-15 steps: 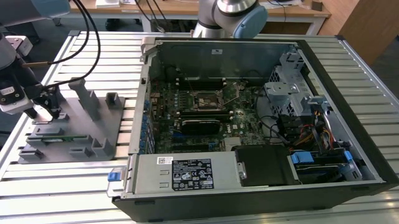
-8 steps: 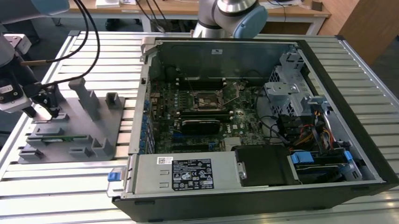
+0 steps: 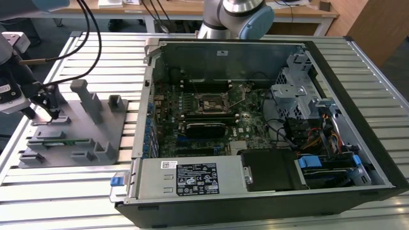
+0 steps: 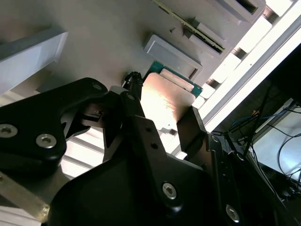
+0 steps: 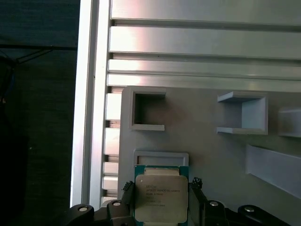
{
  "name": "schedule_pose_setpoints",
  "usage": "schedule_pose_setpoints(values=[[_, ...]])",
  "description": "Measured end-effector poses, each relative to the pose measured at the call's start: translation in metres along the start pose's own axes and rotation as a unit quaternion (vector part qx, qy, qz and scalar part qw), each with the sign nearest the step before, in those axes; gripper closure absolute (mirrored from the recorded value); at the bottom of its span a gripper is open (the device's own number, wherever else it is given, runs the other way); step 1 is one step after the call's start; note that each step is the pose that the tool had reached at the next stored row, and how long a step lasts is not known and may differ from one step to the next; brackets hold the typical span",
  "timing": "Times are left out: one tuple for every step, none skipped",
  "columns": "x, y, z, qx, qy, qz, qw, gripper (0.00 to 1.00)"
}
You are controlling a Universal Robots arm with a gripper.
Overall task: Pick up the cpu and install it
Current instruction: 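Pick up the cpu and move it towards the insertion slot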
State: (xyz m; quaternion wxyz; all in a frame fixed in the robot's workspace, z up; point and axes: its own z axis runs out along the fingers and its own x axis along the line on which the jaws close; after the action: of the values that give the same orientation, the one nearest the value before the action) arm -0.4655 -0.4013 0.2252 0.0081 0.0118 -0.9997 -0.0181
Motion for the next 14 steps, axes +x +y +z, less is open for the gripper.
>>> schedule_pose_setpoints(values=[[0.0000,0.0000,-0.0007,0.0000,0.0000,0.000,1.0000,0.46],[0.0000,0.0001,-0.0012,0.0000,-0.0001,0.000,1.0000,0.46],[0.0000,0.0002,-0.0015,0.0000,-0.0002,0.000,1.0000,0.46],[0.0001,0.0002,-0.0019,0.0000,-0.0002,0.000,1.0000,0.46],[0.0001,0.0003,-0.0023,0.0000,-0.0002,0.000,1.0000,0.46],[0.0001,0.0003,-0.0027,0.0000,-0.0003,0.000,1.0000,0.46],[0.0002,0.0004,-0.0032,0.0000,-0.0002,0.000,1.0000,0.46],[0.0002,0.0005,-0.0036,0.0000,-0.0003,0.000,1.0000,0.46],[0.0002,0.0005,-0.0040,0.0000,-0.0004,0.000,1.0000,0.46],[0.0003,0.0005,-0.0045,0.0000,-0.0004,0.000,1.0000,0.46],[0.0003,0.0006,-0.0050,0.0000,-0.0004,0.000,1.0000,0.46],[0.0003,0.0006,-0.0054,0.0000,-0.0004,0.000,1.0000,0.46],[0.0004,0.0006,-0.0059,0.0000,-0.0005,0.000,1.0000,0.46],[0.0004,0.0007,-0.0064,0.0000,-0.0006,0.000,1.0000,0.46]])
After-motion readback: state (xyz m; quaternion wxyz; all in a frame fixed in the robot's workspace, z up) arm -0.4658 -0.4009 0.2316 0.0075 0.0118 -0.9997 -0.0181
